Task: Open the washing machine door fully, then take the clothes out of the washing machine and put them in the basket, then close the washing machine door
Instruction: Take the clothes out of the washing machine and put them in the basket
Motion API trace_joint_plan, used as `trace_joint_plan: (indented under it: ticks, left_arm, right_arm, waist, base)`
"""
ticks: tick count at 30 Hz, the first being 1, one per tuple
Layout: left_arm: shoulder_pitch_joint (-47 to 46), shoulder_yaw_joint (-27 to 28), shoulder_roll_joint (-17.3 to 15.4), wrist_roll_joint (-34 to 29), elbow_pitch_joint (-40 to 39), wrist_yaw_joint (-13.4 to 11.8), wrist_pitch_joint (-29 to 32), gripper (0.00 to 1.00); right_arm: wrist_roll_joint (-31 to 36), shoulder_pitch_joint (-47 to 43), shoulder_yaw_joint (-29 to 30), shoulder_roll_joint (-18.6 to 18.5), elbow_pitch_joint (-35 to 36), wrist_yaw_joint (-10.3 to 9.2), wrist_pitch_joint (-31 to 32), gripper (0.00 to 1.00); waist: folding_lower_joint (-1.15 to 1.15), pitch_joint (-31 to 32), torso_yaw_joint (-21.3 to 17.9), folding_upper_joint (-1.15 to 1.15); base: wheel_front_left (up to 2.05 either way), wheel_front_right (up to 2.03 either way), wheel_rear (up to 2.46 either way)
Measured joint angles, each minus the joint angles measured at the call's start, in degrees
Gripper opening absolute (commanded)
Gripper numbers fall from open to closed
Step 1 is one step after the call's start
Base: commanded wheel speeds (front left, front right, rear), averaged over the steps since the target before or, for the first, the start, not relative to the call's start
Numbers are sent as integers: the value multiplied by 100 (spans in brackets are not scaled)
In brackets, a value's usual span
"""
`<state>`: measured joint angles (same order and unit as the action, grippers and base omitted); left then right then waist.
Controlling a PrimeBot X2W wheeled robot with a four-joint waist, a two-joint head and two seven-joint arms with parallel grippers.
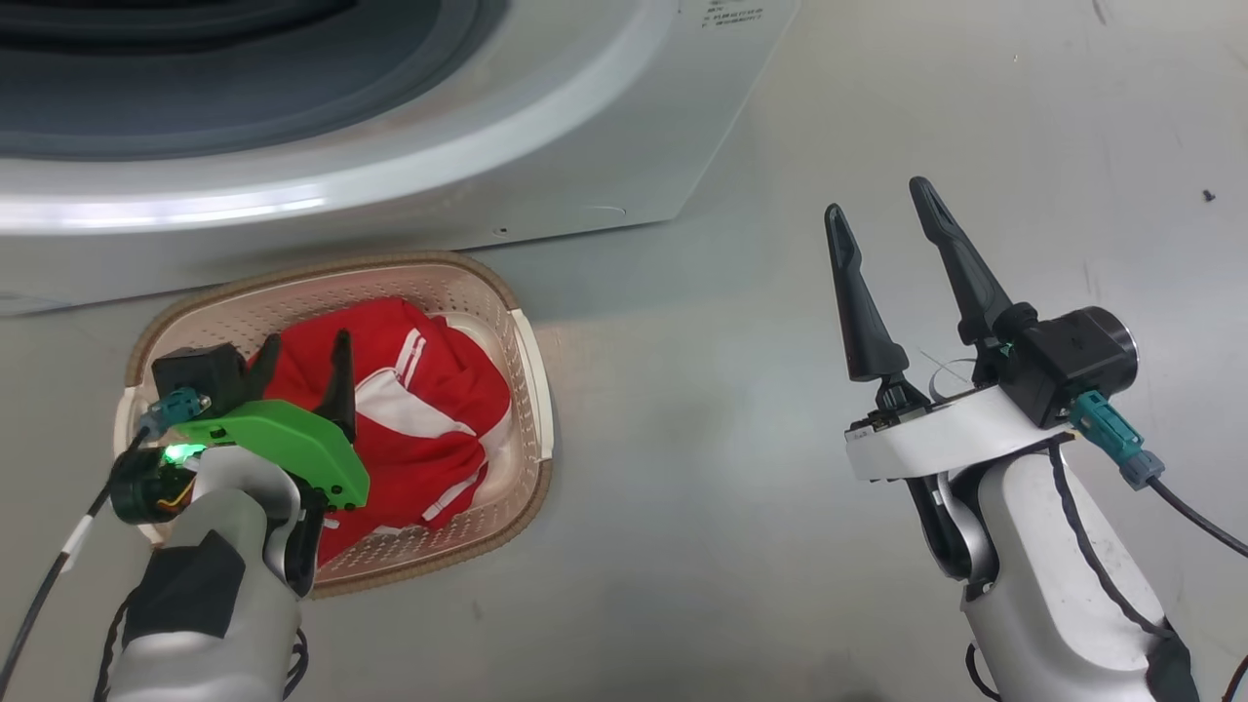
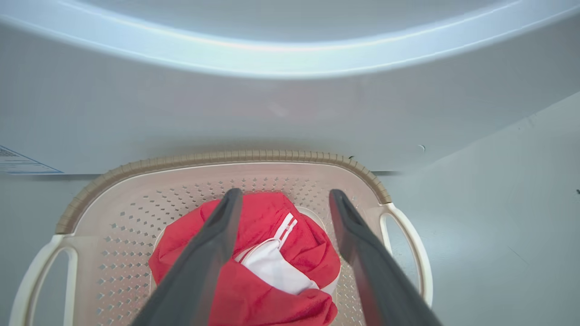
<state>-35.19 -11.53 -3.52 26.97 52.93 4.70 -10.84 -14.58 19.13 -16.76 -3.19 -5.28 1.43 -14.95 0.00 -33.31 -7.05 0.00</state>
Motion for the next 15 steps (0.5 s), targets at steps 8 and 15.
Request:
trace_joint_plan:
  ticks: [8, 15]
  left_arm:
    - [74, -116, 56, -96, -353, 73, -343, 100]
    - [230, -100, 59, -189, -854, 73, -361, 100]
  right_arm:
    - [45, -305, 174, 2, -243, 12, 0, 100]
    - [73, -578, 280, 2, -355, 48, 0, 100]
  waist:
    - [0, 534, 140, 0]
    - [0, 1038, 299, 0]
  base:
    - [0, 0, 0]
    - [0, 0, 0]
